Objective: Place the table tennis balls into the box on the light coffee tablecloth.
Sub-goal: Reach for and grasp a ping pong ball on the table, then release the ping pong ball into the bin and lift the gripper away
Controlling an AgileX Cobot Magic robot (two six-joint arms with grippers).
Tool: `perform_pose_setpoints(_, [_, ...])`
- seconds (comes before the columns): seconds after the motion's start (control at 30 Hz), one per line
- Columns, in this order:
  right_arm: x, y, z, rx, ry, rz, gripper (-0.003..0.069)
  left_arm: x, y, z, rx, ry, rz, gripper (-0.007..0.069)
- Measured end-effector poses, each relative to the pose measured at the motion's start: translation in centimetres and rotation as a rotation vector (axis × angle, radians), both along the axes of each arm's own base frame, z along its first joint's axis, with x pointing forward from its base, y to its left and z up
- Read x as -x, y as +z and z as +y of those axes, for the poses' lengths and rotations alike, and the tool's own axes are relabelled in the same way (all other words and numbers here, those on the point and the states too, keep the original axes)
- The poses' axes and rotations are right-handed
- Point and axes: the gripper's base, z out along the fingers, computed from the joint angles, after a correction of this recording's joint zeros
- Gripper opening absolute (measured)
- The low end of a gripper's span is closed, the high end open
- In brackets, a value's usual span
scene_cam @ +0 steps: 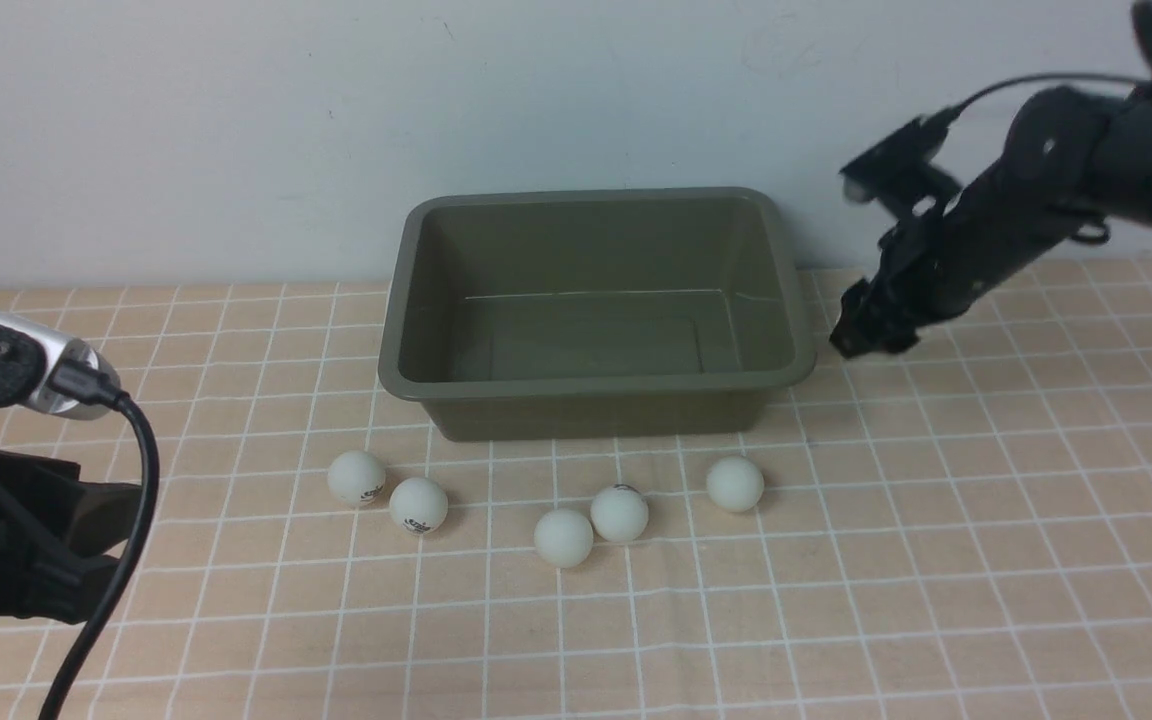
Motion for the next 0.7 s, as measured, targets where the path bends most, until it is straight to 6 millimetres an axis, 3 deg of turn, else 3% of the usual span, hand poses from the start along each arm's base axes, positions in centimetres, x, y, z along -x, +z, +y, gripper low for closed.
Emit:
perform_pose_setpoints(0.17, [-0.8,4.2,-0.1,-0.107,-0.034,-0.027,0.0365,0.1,-0.1,0.0,0.002,-0.006,0.011,0.0259])
perform_pose_setpoints(0.27, [-0.6,5.7,2.5,-0.293,0.090,-0.024,0.0365,0.1,-0.1,-0.1,0.002,-0.006,0.012,0.0259])
perform_pose_setpoints(0.47, [-1.1,5.5,5.9,-0.381,0.214,-0.133,0.0365,0.1,-0.1,-0.1,0.002,-0.007,0.012,0.0259])
perform_pose_setpoints(0.7, [-2.9,3.0,6.5,-0.366,0.181,-0.173,0.0365,0.2,-0.2,-0.1,0.005,-0.017,0.030,0.0259])
